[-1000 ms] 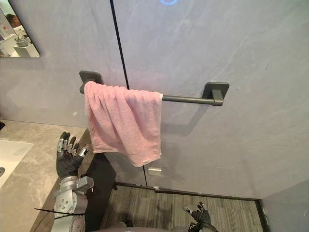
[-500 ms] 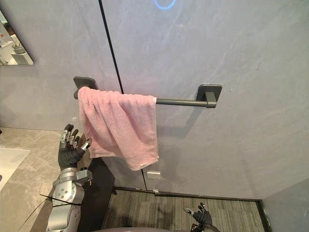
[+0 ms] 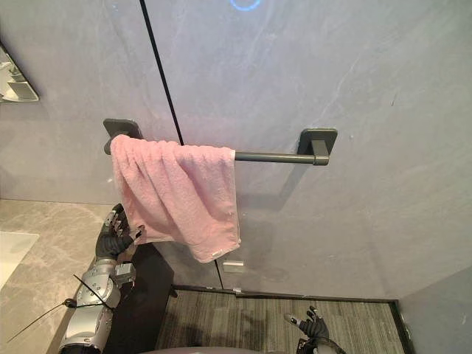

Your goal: Organize washtable

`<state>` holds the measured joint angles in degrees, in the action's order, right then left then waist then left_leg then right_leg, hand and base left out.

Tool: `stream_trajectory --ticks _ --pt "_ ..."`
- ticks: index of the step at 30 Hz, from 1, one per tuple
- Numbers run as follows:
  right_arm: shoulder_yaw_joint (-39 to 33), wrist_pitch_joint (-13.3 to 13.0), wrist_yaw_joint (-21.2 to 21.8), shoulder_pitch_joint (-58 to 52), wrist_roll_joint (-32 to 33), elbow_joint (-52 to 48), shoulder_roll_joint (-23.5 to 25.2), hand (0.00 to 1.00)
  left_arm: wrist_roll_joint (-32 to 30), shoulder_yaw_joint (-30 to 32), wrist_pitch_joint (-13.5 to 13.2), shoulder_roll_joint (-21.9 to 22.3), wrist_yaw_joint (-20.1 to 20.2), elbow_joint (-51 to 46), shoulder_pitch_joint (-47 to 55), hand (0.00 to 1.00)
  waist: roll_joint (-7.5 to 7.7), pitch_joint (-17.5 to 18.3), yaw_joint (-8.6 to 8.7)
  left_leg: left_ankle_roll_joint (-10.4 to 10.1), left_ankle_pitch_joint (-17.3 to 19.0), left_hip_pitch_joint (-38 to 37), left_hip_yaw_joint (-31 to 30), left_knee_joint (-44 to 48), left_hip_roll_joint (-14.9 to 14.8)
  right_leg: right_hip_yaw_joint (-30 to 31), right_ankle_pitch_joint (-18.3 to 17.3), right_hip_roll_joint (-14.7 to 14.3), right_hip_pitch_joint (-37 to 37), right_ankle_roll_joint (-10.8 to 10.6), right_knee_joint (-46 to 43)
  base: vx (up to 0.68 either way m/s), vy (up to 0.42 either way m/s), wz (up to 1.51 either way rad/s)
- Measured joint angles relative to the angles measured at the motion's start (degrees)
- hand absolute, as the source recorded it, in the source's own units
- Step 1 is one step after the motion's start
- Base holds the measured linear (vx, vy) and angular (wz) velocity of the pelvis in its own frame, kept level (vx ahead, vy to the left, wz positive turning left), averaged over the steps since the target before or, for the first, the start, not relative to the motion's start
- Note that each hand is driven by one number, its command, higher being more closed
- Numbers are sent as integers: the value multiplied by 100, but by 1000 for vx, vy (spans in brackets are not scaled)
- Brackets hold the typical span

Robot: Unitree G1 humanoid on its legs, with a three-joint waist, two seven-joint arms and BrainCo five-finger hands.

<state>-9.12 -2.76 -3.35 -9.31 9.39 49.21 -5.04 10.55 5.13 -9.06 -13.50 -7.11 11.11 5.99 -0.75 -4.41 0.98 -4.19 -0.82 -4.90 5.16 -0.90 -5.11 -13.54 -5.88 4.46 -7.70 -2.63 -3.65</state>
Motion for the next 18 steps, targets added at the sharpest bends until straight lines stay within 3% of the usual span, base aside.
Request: stream_trajectory --ticks 7,8,18 --pt "2 58 39 26 -52 0 -66 0 3 -13 57 -148 75 314 -97 0 -3 -8 80 5 -4 -4 0 -65 1 23 32 -23 -16 -2 131 1 -1 0" --pt "1 60 53 36 -52 0 -69 0 3 -30 101 -149 75 315 -94 100 -2 -9 77 5 -4 -4 0 -66 1 30 40 -26 -20 1 150 11 -7 -3" --pt "1 67 80 133 -65 -1 -102 0 9 -565 111 -210 346 314 -104 100 32 -35 174 7 -3 -33 35 -66 4 147 157 -31 -37 0 249 -30 4 -6"
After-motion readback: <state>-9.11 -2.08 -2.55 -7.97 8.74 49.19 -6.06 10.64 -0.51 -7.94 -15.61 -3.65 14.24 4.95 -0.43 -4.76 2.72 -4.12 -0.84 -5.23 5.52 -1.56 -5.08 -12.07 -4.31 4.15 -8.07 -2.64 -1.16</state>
